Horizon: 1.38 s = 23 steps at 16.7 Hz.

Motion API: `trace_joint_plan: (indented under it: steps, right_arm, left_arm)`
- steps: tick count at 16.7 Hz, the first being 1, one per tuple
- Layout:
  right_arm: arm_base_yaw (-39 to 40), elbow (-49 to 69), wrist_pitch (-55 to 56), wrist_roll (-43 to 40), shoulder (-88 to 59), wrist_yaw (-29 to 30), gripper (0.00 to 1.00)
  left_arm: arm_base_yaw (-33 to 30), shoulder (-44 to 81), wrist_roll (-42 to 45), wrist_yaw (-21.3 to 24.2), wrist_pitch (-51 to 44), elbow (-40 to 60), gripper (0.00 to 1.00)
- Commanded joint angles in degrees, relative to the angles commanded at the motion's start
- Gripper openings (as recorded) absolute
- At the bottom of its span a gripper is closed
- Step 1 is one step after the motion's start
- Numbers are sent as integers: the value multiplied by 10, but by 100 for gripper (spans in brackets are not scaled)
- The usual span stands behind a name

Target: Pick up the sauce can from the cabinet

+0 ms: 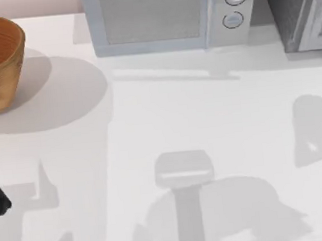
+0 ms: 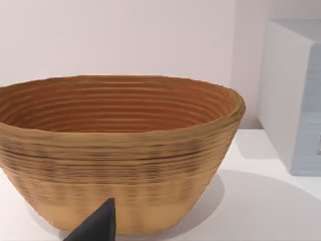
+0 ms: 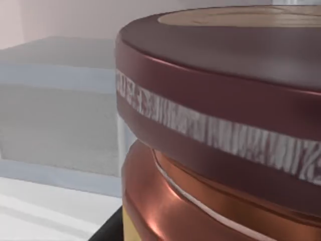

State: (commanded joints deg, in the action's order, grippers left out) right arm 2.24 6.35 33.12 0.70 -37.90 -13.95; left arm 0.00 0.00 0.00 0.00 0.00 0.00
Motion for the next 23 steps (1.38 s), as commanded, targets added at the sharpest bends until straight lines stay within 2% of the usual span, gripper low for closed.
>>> trace_joint_plan:
  steps: [8, 13, 17, 23]
  right_arm:
    - [14, 67, 398, 3, -475, -152, 0]
    - [17, 101, 584, 4, -698, -218, 0]
    - [17, 117, 655, 3, -781, -243, 0]
    - [16, 117, 658, 4, -788, -244, 0]
  left_arm:
    - [0, 0, 0, 0, 0, 0, 100]
    - [0, 0, 0, 0, 0, 0, 100]
    - [0, 0, 0, 0, 0, 0, 100]
    - [0, 0, 0, 0, 0, 0, 100]
